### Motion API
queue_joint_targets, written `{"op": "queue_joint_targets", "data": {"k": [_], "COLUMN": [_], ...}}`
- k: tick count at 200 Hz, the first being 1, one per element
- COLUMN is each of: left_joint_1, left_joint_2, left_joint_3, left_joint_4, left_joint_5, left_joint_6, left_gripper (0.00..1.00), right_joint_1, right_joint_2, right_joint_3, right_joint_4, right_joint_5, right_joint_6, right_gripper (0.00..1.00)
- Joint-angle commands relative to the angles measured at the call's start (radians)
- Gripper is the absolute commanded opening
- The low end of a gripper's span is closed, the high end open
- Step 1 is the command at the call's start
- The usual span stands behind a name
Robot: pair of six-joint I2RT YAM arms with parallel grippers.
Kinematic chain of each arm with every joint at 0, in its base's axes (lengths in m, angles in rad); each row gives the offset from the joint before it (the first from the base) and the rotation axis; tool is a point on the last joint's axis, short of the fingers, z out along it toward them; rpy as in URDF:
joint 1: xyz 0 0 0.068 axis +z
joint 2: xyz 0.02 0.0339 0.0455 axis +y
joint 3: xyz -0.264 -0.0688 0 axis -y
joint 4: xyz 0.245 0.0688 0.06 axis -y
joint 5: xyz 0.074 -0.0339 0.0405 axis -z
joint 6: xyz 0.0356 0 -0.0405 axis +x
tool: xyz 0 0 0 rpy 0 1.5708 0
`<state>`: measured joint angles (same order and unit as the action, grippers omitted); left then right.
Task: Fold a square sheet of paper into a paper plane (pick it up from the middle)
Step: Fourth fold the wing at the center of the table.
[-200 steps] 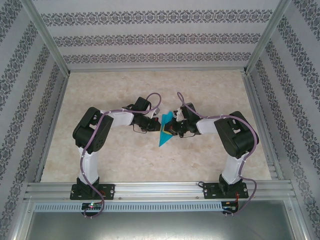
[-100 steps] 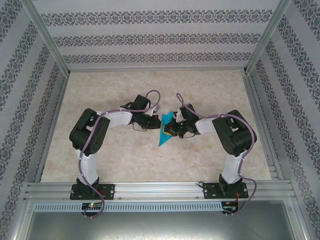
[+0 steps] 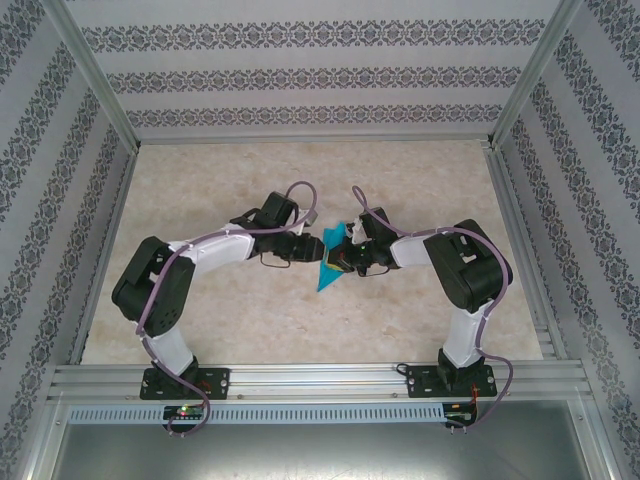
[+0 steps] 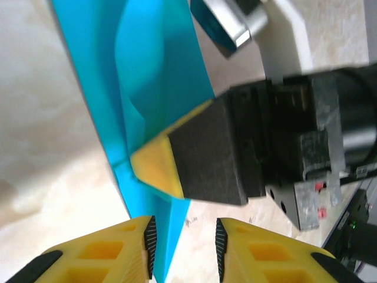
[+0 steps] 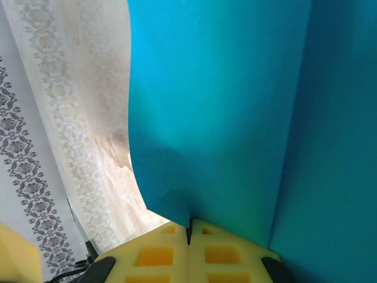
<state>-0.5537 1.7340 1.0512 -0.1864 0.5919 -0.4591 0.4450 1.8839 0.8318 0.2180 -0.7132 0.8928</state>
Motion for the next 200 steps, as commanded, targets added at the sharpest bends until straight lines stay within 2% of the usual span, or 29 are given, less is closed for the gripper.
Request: {"op": "queue_joint_targets", "data": {"k": [1,72,150,200], "left_joint_1": [-0.03,-0.079,-0.089,-0.092], "left_joint_2": [-0.015,0.018,0.087,0.104], "left_joint_3": [-0.039,-0.072,-0.033,-0.024], "left_joint_4": [-0.007,0.076,0.041,0.063], "left_joint_5": [-0.035,-0.03,-0.096,-0.075], "left_joint_6": [-0.022,-0.049,-0.02,-0.023], "left_gripper": [0.36,0.37,0.37,0.37], "right_joint_1": [0.001,-0.004,-0.009,-0.015], "right_joint_2": [-0.021,-0.056,-0.054,-0.049], "right_joint_3": [0.004,-0.01,-0.026,-0.034], "right_joint_4": [0.001,-0.007,0.029,0.062], "right_joint_5": [0.0,-0.006,-0.024,-0.037], "right_joint_6": [0.013,0.02,0.039,0.057], "right_gripper": [0.01,0.01,0.01,0.01]}}
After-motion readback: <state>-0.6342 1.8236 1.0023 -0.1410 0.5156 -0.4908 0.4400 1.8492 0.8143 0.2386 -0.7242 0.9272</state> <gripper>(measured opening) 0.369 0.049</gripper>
